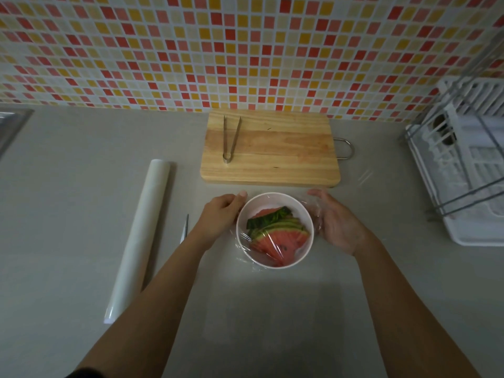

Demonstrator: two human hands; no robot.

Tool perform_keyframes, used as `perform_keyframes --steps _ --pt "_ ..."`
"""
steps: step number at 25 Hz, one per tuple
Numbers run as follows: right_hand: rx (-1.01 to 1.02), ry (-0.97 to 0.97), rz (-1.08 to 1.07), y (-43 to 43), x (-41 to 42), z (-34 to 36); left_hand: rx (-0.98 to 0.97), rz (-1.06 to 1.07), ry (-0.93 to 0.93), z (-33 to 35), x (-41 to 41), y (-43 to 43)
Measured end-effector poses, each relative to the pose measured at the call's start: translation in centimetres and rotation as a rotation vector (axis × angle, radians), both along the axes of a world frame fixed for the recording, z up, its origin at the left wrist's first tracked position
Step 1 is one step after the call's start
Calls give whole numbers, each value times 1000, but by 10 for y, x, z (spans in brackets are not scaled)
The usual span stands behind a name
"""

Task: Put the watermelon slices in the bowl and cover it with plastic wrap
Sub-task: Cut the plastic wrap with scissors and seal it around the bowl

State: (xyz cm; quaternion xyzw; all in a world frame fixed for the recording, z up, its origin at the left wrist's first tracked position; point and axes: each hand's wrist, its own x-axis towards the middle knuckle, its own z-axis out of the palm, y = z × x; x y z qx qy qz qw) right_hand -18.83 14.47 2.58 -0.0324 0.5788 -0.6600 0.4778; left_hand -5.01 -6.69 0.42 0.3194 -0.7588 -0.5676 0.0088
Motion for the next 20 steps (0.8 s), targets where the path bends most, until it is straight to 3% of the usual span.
perform_keyframes --steps 5,14,20 --pt "83 91 161 -8 -5 7 -1 22 22 7 -10 2" --pt "21 274 -228 -23 20 -21 -139 -6 144 5 -6 10" --pt "174 353 -171 -18 5 -14 -178 -49 144 9 -8 5"
